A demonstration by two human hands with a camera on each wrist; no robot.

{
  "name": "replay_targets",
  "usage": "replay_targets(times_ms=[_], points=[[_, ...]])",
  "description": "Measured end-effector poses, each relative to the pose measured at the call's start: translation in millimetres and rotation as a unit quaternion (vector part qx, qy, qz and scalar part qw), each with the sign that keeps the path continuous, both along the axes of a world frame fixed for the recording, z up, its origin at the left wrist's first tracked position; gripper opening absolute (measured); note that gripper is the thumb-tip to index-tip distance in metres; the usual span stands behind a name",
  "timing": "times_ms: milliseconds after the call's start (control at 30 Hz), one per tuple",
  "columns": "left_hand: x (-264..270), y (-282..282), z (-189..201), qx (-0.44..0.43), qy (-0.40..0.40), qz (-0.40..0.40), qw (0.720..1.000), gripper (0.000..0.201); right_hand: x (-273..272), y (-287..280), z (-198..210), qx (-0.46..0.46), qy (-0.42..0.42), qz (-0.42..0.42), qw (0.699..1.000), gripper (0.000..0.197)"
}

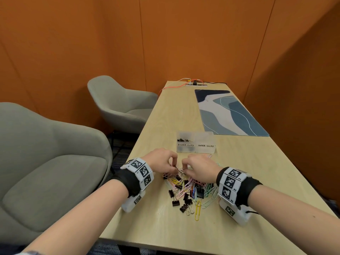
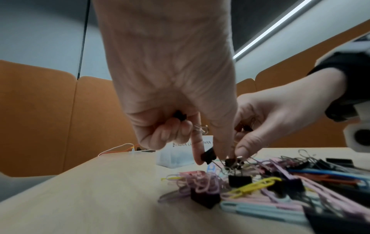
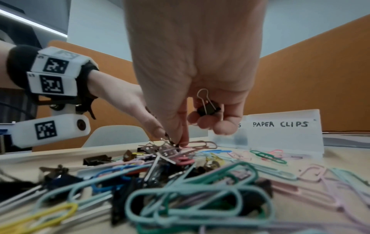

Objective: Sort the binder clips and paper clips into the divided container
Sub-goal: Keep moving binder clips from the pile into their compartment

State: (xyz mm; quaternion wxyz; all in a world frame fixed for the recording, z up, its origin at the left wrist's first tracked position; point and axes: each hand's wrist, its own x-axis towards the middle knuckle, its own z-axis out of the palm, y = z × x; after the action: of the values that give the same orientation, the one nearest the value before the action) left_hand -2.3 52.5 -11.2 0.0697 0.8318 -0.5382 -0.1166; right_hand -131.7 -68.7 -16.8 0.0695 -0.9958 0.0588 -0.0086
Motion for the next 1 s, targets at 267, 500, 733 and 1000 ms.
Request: replay_targets(times_ms=[267, 500, 733, 1000], points=[[1.9, -1.2, 3.9, -0.033, 0.057, 0.046, 0.997, 0.018, -0.6, -9.6, 1.9, 0.203, -0.06, -0.119, 0.97, 0.024], [11.2, -25.5, 23.9, -0.113, 0.111, 0.142, 0.977, 0.033, 14.7, -29.0, 15.7, 0.469, -0.098, -0.303, 0.824, 0.021], [32.3, -78.6, 43.7, -0.08, 0.103, 0.179, 0.975, 0.037, 44.6, -58.3, 45.6, 0.644, -0.113, -0.332, 0.68, 0.013], [47.2, -98.8, 40.7, -0.083, 0.161, 0.211, 0.961, 0.025, 95.0, -74.6, 47.3, 0.509, -0.067, -0.38, 0.769, 0.013]])
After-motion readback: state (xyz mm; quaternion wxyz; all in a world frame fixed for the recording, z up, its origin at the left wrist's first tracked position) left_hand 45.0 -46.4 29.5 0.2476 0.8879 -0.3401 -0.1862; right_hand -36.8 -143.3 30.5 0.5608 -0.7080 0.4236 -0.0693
